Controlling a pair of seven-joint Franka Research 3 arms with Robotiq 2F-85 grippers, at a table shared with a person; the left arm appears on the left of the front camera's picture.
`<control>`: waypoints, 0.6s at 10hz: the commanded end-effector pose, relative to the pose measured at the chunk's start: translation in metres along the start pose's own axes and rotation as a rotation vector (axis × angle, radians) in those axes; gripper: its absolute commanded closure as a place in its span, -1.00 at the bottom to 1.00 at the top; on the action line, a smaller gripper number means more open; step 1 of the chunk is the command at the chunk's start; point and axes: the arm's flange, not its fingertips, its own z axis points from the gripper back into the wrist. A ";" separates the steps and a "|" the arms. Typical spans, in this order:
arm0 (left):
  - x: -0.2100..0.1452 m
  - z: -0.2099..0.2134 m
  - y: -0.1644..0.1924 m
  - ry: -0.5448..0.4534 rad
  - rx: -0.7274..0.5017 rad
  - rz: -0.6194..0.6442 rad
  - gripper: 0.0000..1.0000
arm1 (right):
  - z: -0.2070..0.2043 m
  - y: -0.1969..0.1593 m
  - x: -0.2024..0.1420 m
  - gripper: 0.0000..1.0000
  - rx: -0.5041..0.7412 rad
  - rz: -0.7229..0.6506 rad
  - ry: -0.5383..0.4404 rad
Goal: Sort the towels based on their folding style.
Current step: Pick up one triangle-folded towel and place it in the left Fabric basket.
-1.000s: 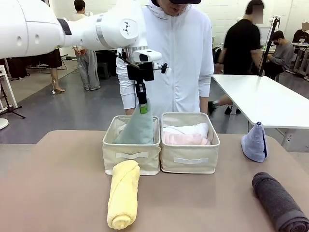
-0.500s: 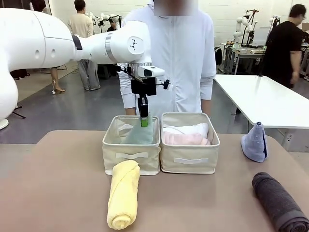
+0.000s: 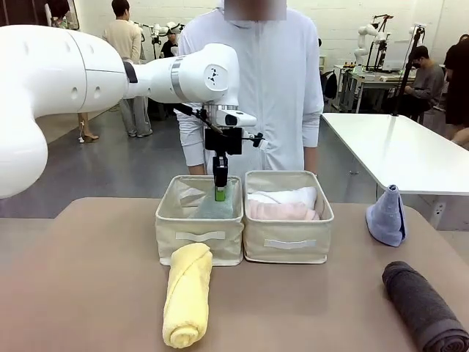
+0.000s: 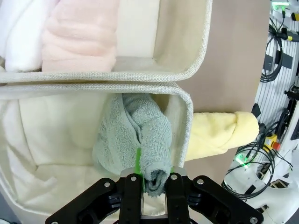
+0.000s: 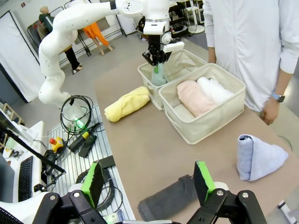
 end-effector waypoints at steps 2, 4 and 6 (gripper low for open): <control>0.004 0.013 0.003 0.041 0.035 -0.050 -0.51 | 0.001 -0.001 0.002 -1.00 0.011 0.020 -0.024; 0.003 0.012 0.001 0.056 0.033 -0.064 -1.00 | 0.001 -0.001 0.002 -1.00 0.011 0.020 -0.024; 0.003 0.012 -0.004 0.071 0.034 -0.080 -0.95 | 0.001 -0.001 0.002 -1.00 0.011 0.020 -0.024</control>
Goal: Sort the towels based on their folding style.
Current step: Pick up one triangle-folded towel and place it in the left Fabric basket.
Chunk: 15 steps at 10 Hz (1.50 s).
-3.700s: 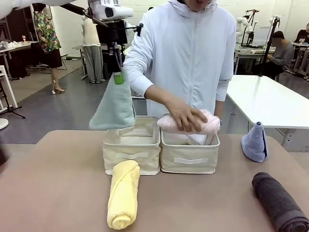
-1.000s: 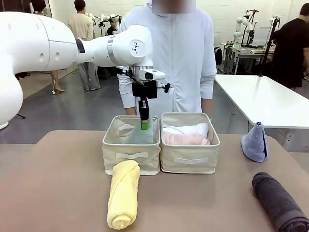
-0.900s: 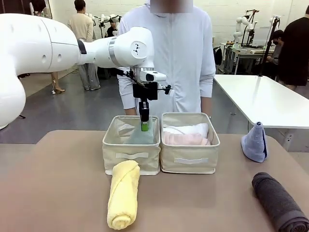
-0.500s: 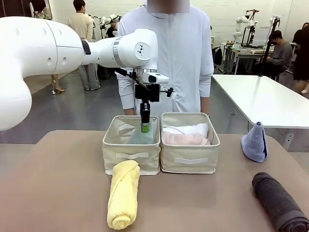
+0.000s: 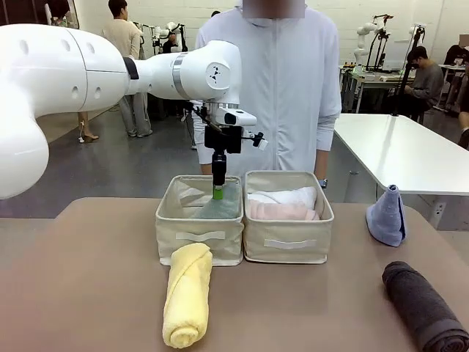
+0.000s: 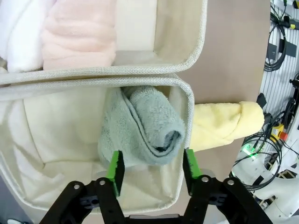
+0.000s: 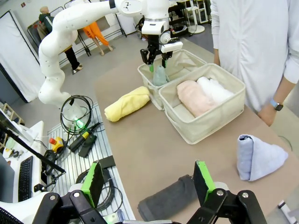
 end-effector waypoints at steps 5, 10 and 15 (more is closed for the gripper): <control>-0.001 0.017 -0.016 0.019 0.034 -0.055 -1.00 | 0.001 -0.001 0.002 -1.00 0.011 0.020 -0.024; -0.133 0.076 -0.139 0.109 0.188 -0.298 -1.00 | 0.001 -0.001 0.002 -1.00 0.011 0.020 -0.024; -0.231 0.056 -0.135 -0.182 0.224 -0.099 -1.00 | 0.000 0.000 0.000 -1.00 0.001 -0.001 0.001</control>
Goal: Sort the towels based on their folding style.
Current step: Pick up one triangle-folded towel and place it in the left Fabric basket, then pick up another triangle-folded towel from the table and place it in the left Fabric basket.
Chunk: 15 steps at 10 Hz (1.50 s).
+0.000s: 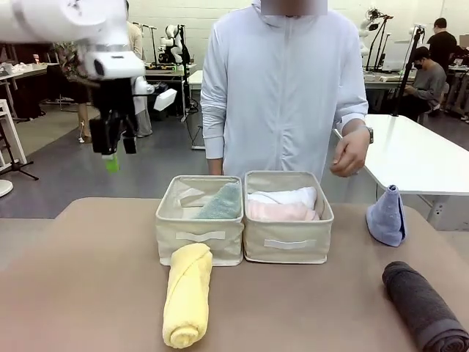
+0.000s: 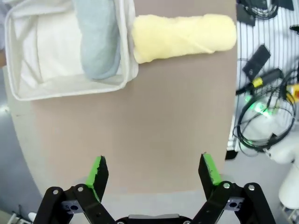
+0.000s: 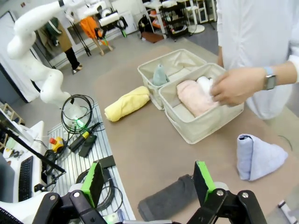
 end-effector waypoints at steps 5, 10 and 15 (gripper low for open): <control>-0.026 -0.020 0.007 -0.074 -0.025 0.059 -1.00 | 0.000 0.000 0.000 -1.00 0.001 0.001 -0.001; -0.025 -0.022 0.009 -0.074 -0.031 0.061 -1.00 | 0.000 0.000 0.000 -1.00 0.001 0.001 -0.001; -0.172 0.019 -0.023 -0.711 0.024 -0.063 -1.00 | 0.000 0.000 0.000 -1.00 0.001 0.001 -0.001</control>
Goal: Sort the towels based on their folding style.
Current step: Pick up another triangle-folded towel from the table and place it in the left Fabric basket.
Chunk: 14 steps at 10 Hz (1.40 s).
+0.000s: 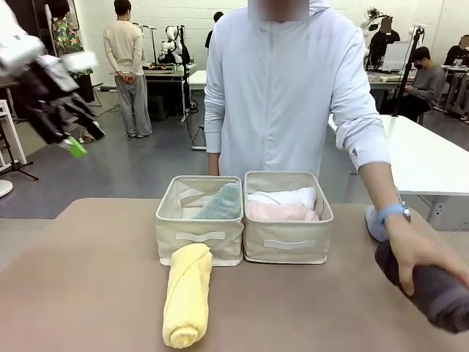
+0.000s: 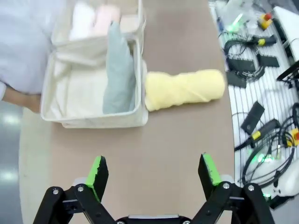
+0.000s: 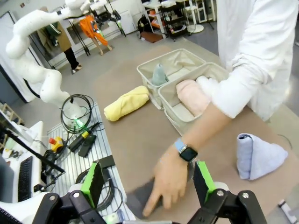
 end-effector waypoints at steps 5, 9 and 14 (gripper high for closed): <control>-0.128 0.113 -0.049 -0.543 -0.009 -0.047 -1.00 | 0.000 0.000 0.000 -1.00 0.005 0.004 -0.003; -0.182 0.145 -0.046 -0.675 0.014 0.055 -1.00 | 0.000 0.000 0.000 -1.00 0.005 0.004 -0.003; -0.192 0.135 -0.053 -0.661 0.023 0.060 -1.00 | -0.025 0.065 0.024 -1.00 -0.120 0.082 0.302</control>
